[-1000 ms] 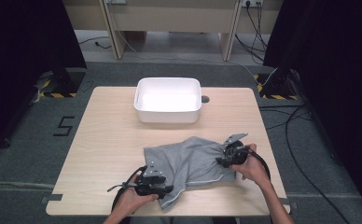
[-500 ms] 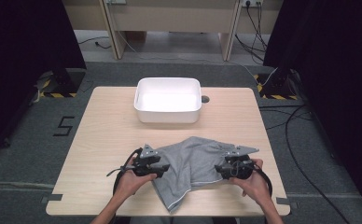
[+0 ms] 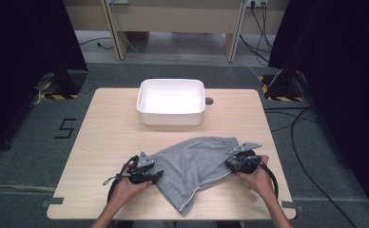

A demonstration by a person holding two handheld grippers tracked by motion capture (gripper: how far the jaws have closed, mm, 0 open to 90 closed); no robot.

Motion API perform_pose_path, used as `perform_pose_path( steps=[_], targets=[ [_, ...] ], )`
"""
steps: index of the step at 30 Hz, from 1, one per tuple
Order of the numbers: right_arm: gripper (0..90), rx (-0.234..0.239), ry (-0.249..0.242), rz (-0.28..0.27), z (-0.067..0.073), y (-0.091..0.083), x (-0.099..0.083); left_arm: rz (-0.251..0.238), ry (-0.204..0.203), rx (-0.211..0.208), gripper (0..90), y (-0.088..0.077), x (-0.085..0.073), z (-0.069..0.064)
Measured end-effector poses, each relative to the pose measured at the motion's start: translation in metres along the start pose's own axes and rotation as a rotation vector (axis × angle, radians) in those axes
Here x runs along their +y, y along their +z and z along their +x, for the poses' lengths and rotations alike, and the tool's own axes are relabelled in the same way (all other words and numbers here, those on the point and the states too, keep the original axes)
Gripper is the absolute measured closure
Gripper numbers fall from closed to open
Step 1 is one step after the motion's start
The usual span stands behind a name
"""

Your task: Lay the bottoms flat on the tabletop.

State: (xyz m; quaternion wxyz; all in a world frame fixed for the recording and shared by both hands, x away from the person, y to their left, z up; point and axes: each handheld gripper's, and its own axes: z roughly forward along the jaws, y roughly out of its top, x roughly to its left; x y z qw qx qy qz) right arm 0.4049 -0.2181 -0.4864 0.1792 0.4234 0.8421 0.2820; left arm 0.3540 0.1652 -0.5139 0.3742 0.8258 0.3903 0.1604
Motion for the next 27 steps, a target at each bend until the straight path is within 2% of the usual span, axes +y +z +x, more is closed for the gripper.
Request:
perform_pose_path(
  steps=[5,7,10,12,14,15,16,18,20,24,26,27],
  targets=[
    [46.9,-0.102,-0.002,0.025,-0.019,0.020,0.024,-0.002,-0.004,-0.032,45.9,-0.009,-0.009,-0.005],
    [46.2,-0.121,-0.013,0.032,-0.023,0.030,0.035,-0.002,-0.013,-0.043,45.9,-0.014,-0.013,-0.006],
    [45.3,-0.117,0.004,0.035,-0.024,0.034,0.047,0.009,0.005,-0.053,45.2,-0.019,-0.017,-0.013],
    [43.8,-0.111,0.037,0.008,-0.021,0.029,0.052,0.027,0.018,-0.074,44.3,-0.022,-0.016,-0.015],
    [43.1,-0.064,0.066,-0.039,-0.012,0.021,0.054,0.024,0.010,-0.091,43.8,-0.021,-0.013,-0.012],
    [42.6,-0.039,0.077,-0.056,-0.007,0.018,0.053,0.002,-0.008,-0.097,44.1,-0.020,-0.008,-0.009],
    [41.9,-0.007,0.080,-0.085,0.001,0.013,0.052,-0.013,-0.021,-0.090,44.2,-0.018,-0.004,-0.006],
    [41.0,0.027,0.078,-0.120,0.016,0.004,0.047,-0.039,-0.037,-0.088,44.3,-0.014,0.006,-0.001],
    [40.5,0.061,0.076,-0.134,0.031,-0.002,0.038,-0.059,-0.040,-0.086,44.3,-0.008,0.017,0.003],
    [40.3,0.105,0.049,-0.099,0.055,-0.004,0.019,-0.047,-0.043,-0.071,44.2,0.009,0.029,0.009],
    [40.4,0.115,0.017,-0.058,0.062,0.001,0.012,-0.017,-0.027,-0.070,44.0,0.015,0.027,0.007],
    [40.9,0.105,0.003,-0.040,0.063,0.005,0.009,0.000,-0.014,-0.063,44.0,0.017,0.024,0.005]
  ],
)
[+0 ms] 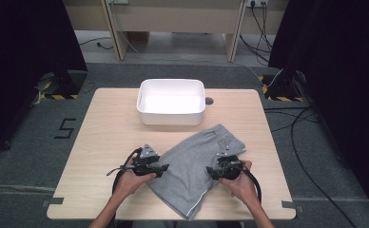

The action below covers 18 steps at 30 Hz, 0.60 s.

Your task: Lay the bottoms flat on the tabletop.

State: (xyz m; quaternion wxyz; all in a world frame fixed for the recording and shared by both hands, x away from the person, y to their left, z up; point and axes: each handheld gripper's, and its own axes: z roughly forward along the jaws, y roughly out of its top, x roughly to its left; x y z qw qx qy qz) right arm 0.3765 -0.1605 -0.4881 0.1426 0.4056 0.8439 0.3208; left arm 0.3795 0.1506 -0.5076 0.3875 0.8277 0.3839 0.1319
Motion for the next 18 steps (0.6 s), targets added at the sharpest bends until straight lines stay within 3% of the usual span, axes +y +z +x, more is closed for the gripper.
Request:
perform_pose_path(
  steps=[3,5,8,11,18],
  targets=[
    [44.3,0.016,0.033,0.019,-0.008,0.008,-0.002,-0.005,0.034,0.024,43.4,0.001,-0.011,-0.007],
    [46.4,0.020,0.043,0.017,-0.014,0.011,0.000,0.008,0.038,0.017,43.2,-0.005,-0.015,-0.013],
    [47.0,-0.009,0.031,0.019,-0.020,0.018,0.008,0.027,0.048,0.004,43.1,-0.014,-0.023,-0.025],
    [46.7,-0.003,0.021,0.021,-0.025,0.026,0.018,0.049,0.057,-0.003,42.9,-0.021,-0.028,-0.038],
    [40.7,0.006,0.000,0.054,-0.022,0.036,0.033,0.042,0.064,-0.022,42.5,-0.031,-0.040,-0.059]
  ],
)
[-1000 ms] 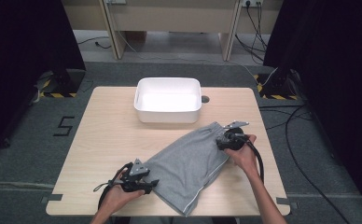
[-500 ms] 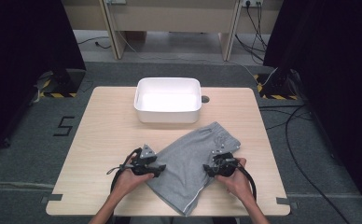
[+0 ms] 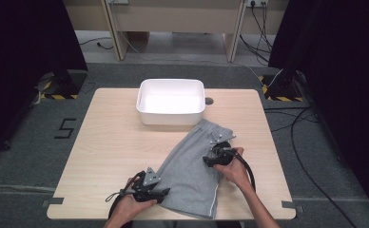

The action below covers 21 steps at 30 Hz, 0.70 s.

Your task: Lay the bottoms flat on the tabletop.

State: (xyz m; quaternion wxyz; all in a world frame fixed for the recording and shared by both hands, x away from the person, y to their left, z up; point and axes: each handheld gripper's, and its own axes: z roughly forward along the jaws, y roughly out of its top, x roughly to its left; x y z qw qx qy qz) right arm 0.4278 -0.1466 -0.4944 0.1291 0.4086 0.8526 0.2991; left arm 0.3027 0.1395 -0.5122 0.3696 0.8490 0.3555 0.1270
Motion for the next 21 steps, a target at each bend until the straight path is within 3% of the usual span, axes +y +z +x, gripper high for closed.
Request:
perform_pose_path(
  steps=[7,12,14,17,19,21],
  targets=[
    [39.0,0.037,-0.018,-0.018,0.015,-0.013,-0.021,0.030,0.039,-0.059,41.4,-0.012,-0.009,-0.020],
    [37.5,0.044,-0.045,-0.009,0.025,-0.013,-0.022,0.054,0.037,-0.099,41.6,-0.018,-0.012,-0.026],
    [37.7,0.047,-0.049,-0.011,0.026,-0.010,-0.017,0.070,0.032,-0.116,41.7,-0.018,-0.008,-0.023],
    [38.1,0.053,-0.040,-0.017,0.027,-0.008,-0.012,0.026,0.006,-0.111,41.8,-0.014,0.005,-0.014],
    [39.0,0.079,-0.007,-0.063,0.025,-0.014,-0.008,-0.004,0.004,-0.102,41.7,-0.007,0.017,-0.008],
    [39.3,0.063,0.000,-0.101,0.021,-0.026,-0.006,-0.022,0.019,-0.073,40.8,0.004,0.029,-0.003]
  ],
)
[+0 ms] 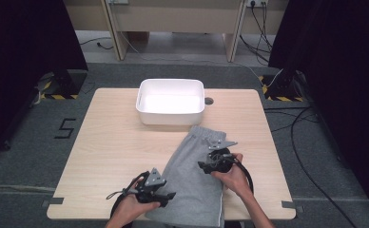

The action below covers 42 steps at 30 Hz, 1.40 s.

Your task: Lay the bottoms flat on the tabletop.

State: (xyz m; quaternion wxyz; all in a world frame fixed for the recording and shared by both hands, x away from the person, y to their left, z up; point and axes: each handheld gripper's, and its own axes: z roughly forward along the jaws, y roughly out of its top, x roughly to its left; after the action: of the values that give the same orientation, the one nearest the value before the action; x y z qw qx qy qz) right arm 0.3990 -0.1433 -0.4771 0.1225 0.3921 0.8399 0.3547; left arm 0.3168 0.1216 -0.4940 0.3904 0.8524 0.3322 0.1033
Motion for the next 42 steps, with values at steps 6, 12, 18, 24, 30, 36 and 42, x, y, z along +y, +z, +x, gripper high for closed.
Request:
perform_pose_path(
  steps=[6,12,18,24,30,36,42],
  targets=[
    [39.4,-0.150,0.057,-0.004,-0.034,-0.013,0.003,-0.006,0.022,0.036,39.7,0.029,0.018,0.008],
    [39.3,-0.144,0.076,0.062,-0.045,0.021,0.001,0.013,0.013,0.067,39.6,0.035,0.009,0.015],
    [39.8,-0.123,0.032,0.060,-0.031,0.043,0.021,0.033,-0.016,0.113,39.8,0.022,0.000,0.022],
    [37.7,-0.067,0.013,0.037,-0.015,0.054,0.036,0.031,-0.058,0.143,40.3,0.006,-0.014,0.037],
    [37.4,-0.090,0.017,-0.018,-0.015,0.016,0.029,0.041,-0.057,0.148,40.2,0.005,-0.013,0.037],
    [37.7,-0.113,0.060,-0.016,-0.028,-0.003,0.007,-0.019,-0.077,0.135,40.1,-0.001,-0.001,0.034],
    [37.6,-0.128,0.082,-0.031,-0.039,-0.022,-0.010,-0.103,-0.088,0.060,40.7,0.003,0.031,0.019]
  ],
)
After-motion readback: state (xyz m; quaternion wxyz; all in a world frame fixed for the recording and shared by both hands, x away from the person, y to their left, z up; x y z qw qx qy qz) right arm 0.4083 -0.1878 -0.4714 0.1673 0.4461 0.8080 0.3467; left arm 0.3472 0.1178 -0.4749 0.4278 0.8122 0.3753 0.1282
